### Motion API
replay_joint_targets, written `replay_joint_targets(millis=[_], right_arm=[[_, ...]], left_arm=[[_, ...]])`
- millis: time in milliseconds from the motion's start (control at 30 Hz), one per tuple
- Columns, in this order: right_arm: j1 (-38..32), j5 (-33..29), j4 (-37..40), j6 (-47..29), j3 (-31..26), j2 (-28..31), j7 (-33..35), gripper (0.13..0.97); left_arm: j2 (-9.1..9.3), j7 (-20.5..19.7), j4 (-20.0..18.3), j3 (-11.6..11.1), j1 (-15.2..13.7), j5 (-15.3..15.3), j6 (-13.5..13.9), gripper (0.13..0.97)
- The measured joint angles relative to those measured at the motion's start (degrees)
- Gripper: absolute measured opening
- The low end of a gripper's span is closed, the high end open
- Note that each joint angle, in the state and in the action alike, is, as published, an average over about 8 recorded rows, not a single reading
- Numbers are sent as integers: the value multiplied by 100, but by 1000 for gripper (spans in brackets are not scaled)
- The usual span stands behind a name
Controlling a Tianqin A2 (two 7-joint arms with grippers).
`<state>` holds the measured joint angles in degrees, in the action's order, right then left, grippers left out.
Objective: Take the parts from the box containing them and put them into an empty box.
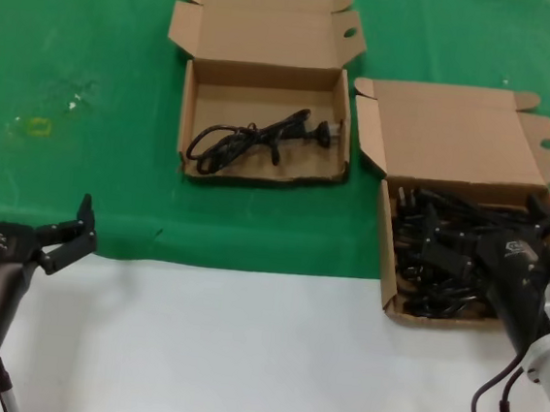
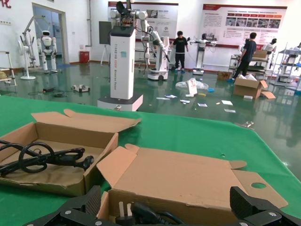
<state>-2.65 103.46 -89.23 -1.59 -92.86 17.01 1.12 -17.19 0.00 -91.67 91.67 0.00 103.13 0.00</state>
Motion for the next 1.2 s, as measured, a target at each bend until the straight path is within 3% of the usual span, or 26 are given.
replay_joint_targets(millis=[1200], right_arm=[[0,0,0,0,0,0,0,966]], left_arm=[[0,0,0,0,0,0,0,966]])
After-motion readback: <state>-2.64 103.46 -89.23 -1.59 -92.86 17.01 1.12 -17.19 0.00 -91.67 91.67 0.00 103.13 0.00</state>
